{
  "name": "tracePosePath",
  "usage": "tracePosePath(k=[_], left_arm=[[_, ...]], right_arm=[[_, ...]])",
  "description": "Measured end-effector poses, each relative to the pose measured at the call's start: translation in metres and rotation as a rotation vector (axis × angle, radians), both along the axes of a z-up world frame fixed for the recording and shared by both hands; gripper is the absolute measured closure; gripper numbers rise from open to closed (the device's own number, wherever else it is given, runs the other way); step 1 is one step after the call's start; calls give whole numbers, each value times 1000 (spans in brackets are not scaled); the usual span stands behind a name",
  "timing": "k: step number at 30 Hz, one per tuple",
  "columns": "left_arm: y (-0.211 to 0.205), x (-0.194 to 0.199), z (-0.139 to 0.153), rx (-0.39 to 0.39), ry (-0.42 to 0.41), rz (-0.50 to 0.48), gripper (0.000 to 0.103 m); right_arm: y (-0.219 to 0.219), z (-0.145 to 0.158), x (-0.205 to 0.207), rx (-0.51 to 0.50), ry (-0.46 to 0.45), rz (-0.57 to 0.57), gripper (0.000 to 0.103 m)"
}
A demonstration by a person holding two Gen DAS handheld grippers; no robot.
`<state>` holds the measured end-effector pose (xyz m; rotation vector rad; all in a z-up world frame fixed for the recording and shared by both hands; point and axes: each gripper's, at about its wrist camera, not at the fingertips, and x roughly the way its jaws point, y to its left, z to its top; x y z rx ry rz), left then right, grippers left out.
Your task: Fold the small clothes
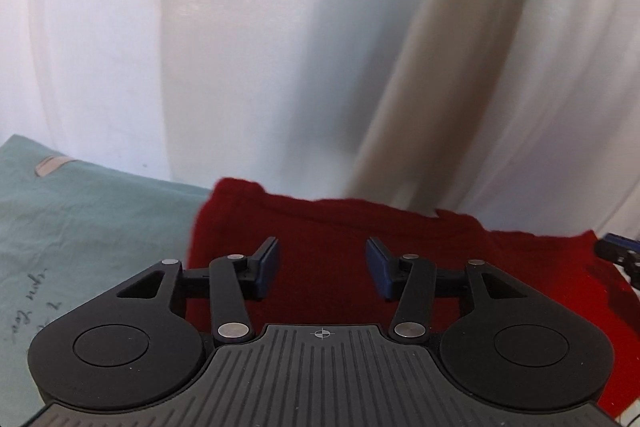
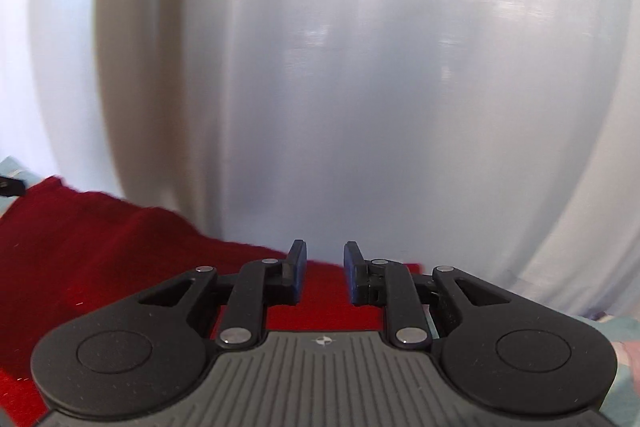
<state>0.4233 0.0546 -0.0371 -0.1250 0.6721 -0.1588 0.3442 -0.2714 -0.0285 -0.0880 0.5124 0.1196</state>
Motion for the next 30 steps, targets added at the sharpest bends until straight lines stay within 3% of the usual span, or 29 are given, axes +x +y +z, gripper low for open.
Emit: tracePosePath(k=[3, 7, 11, 15, 17, 20, 26, 30], left_arm=[[-41, 6, -16, 35, 25, -87, 38], [-60, 11, -43, 61, 48, -62, 33], [-55, 23, -48, 72, 41, -46, 29], [-47, 29, -49, 62, 49, -26, 29], [-45, 31, -50, 64, 46, -25, 29], [-48, 35, -52, 66, 42, -27, 29], [-40, 36, -53, 47, 32, -32, 28], [-22, 15, -44, 57, 13, -14, 30]], right_arm=[[48, -13, 2, -3, 35, 160, 83], [90, -36, 11, -15, 78, 237, 83], [85, -46, 14, -37, 64, 157, 77], [32, -49, 26, 68, 95, 10, 69], [10, -50, 33, 134, 112, -70, 82], [-19, -51, 35, 191, 112, -139, 88], [-41, -52, 31, 237, 97, -226, 88], [-52, -52, 29, 290, 92, -264, 88]])
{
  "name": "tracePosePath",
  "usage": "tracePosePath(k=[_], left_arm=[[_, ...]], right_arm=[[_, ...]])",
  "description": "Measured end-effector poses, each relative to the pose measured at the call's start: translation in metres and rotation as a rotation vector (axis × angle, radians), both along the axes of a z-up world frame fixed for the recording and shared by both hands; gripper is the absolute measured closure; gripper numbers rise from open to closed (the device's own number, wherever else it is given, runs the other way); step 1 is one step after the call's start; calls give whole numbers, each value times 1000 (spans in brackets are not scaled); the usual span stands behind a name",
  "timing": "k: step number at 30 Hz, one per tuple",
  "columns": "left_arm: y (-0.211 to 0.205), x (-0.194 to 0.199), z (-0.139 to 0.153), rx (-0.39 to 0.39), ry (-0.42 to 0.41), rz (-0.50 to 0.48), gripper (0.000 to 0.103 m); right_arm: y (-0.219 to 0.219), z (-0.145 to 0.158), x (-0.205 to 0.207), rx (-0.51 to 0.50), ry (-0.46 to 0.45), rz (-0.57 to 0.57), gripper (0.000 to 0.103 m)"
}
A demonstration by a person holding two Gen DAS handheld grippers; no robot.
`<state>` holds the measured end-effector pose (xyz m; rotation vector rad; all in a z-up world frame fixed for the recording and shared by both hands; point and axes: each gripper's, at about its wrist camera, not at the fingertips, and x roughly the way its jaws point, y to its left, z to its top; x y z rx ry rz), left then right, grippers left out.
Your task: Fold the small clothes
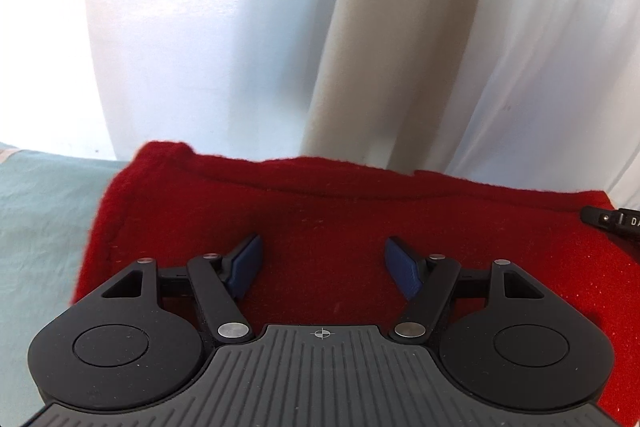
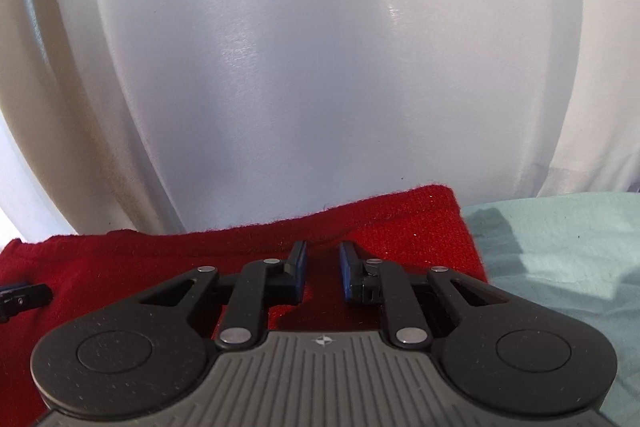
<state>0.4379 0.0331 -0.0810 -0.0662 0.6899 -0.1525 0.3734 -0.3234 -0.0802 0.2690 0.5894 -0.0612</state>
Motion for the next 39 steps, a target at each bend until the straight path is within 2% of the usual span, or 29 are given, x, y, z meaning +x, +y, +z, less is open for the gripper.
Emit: tracePosePath(k=[3, 5, 7, 8, 10, 13, 16, 17, 20, 23, 24, 26, 27, 28, 29, 33, 36, 38, 39], left_arm=[[26, -23, 8, 14, -34, 22, 30], [41, -41, 12, 100, -52, 104, 19], [61, -59, 12, 122, -53, 156, 17], [72, -67, 11, 88, -39, 166, 17], [91, -83, 9, -28, 5, 185, 17], [106, -99, 5, -189, 66, 161, 18], [108, -99, -3, -231, 116, 143, 24], [110, -99, -4, -241, 120, 140, 26], [122, -101, 0, -274, 127, 160, 45], [138, -107, 4, -265, 127, 237, 45], [143, -109, 3, -287, 132, 247, 45], [152, -115, 3, -379, 157, 247, 43], [154, -115, 0, -424, 178, 232, 38], [154, -115, -2, -466, 204, 209, 29], [154, -115, -5, -500, 227, 189, 25], [149, -109, -15, -579, 256, 150, 25], [148, -100, -22, -660, 287, 149, 37], [147, -94, -26, -685, 291, 155, 47], [147, -91, -27, -696, 296, 160, 49]], right_arm=[[-4, -1, -4, 13, -3, -69, 87], [-1, 4, -14, -47, 1, -125, 81], [1, 12, -39, -59, -28, -126, 78], [3, 16, -55, -41, -61, -95, 75], [14, 23, -87, -13, -111, -12, 69], [42, 21, -121, -27, -118, 132, 64], [59, 5, -136, -44, -72, 234, 64], [60, 1, -140, -50, -52, 227, 64], [53, -1, -149, -118, -34, 134, 65], [43, 9, -157, -131, -14, 69, 65], [44, 12, -160, -160, -16, 63, 65], [47, 19, -168, -208, -43, 80, 63], [50, 23, -170, -208, -56, 93, 62], [51, 26, -173, -193, -68, 111, 58], [54, 27, -173, -169, -76, 127, 55], [74, 31, -170, -51, -78, 198, 54], [94, 29, -165, -15, -65, 257, 56], [108, 27, -161, -2, -50, 292, 67], [114, 27, -158, 2, -43, 310, 69]])
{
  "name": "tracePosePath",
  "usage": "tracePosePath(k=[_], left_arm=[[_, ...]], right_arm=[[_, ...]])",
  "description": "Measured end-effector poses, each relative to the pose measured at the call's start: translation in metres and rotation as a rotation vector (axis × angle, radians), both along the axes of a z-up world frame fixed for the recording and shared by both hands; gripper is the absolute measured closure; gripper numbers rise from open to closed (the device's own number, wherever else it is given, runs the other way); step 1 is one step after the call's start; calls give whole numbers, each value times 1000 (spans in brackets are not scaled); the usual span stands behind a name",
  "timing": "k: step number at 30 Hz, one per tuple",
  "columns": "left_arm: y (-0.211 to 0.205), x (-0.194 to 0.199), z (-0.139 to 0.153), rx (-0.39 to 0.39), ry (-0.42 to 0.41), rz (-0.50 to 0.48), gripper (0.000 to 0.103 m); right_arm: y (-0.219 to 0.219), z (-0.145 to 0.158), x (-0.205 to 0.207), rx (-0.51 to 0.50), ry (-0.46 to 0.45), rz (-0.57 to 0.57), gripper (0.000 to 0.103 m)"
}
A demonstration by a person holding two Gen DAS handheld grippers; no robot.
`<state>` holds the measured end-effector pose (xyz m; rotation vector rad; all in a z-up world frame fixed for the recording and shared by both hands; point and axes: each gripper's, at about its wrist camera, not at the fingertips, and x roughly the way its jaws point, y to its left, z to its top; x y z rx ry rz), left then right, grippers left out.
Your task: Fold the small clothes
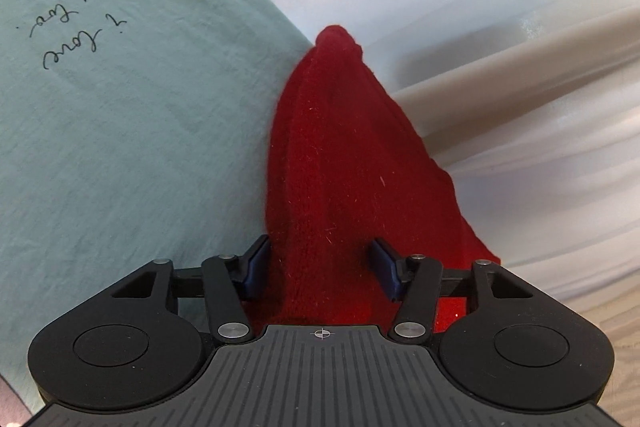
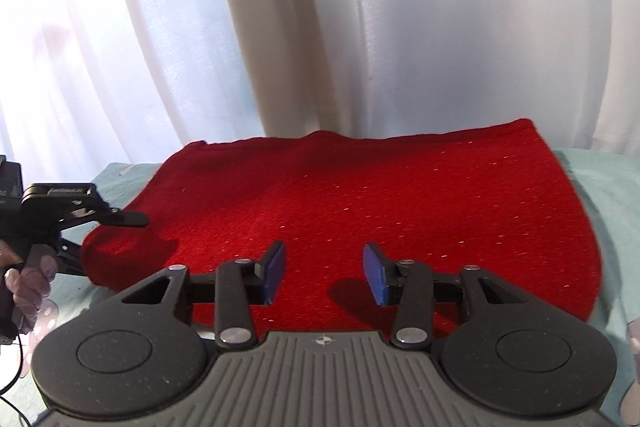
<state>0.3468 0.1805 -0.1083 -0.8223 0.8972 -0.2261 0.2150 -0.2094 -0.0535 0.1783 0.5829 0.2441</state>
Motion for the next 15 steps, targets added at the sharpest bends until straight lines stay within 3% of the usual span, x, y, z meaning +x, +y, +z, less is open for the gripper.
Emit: tracePosePath(k=[4, 7, 13, 15], left_arm=[[2, 8, -7, -64, 24, 22, 63], [0, 4, 3, -27, -7, 18, 71], [-8, -2, 32, 7, -80, 12, 74], [-13, -4, 44, 11, -108, 1, 75]], right_arm=[[24, -2, 7, -23, 14, 52, 83], [39, -3, 10, -41, 8, 65, 91], [52, -12, 19, -45, -44, 32, 94], [57, -24, 27, -68, 13, 65, 96]])
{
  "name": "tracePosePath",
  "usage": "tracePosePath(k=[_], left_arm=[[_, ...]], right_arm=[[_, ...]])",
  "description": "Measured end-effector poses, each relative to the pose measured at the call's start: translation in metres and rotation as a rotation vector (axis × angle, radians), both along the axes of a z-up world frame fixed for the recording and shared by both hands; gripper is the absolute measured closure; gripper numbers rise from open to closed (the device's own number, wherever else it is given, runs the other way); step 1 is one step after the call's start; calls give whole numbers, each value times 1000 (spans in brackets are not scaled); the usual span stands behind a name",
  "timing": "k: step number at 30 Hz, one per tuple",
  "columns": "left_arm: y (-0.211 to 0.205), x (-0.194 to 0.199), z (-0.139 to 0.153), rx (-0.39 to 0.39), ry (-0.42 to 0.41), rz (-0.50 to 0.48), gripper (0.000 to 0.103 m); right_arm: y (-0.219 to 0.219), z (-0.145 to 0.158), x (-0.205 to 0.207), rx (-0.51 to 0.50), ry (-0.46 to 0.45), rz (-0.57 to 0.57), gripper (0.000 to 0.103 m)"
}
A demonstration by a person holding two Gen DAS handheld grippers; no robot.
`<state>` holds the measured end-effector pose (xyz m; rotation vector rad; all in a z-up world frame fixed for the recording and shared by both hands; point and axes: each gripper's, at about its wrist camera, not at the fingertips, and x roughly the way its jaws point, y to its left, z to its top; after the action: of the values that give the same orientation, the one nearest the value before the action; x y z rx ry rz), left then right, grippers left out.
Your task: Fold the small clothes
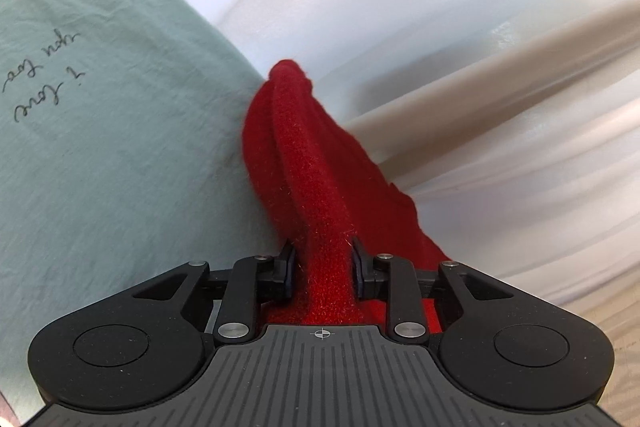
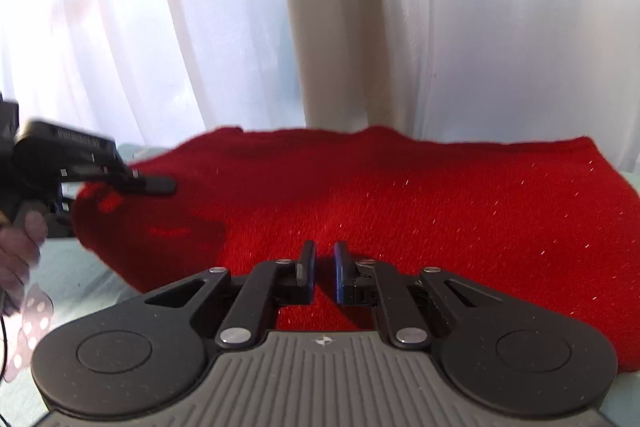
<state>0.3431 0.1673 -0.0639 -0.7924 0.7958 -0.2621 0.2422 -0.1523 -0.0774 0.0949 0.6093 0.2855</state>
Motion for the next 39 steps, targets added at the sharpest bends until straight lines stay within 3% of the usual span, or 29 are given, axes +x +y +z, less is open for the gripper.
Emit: tracePosePath(k=[2, 6, 8, 12, 16, 21, 23, 24, 28, 30, 33, 35, 39], left_arm=[[-11, -2, 16, 32, -40, -22, 75], [-43, -5, 46, 83, -132, -81, 75], [-67, -3, 60, 101, -171, -118, 75], [-130, 3, 77, 169, -240, -224, 75], [-197, 9, 66, 200, -261, -330, 75], [-252, 16, 19, 242, -126, -469, 63], [-255, 5, 20, 286, -174, -494, 59], [-252, 0, 25, 288, -190, -516, 50], [-223, -18, 53, 183, -223, -520, 44], [-199, -30, 66, 150, -263, -486, 41], [-170, -40, 78, 208, -302, -373, 33], [-155, -36, 73, 262, -274, -301, 33], [-146, -21, 45, 303, -147, -254, 33]], right_arm=[[-1, -5, 4, 9, 39, 11, 98], [-9, 10, -9, 20, -83, -34, 97], [-18, 3, -3, 28, -10, -63, 97], [-54, 7, -13, 109, -13, -160, 96], [-94, 15, -22, 179, -31, -266, 94], [-135, 13, -34, 180, -23, -357, 93], [-143, 10, -35, 182, -5, -365, 93], [-146, 9, -36, 178, 1, -366, 93], [-157, 10, -38, 189, 6, -351, 91], [-162, 17, -29, 205, 1, -341, 84], [-166, 34, -18, 252, -38, -315, 68], [-169, 42, -4, 314, -27, -273, 42], [-167, 45, 28, 407, 63, -192, 41]])
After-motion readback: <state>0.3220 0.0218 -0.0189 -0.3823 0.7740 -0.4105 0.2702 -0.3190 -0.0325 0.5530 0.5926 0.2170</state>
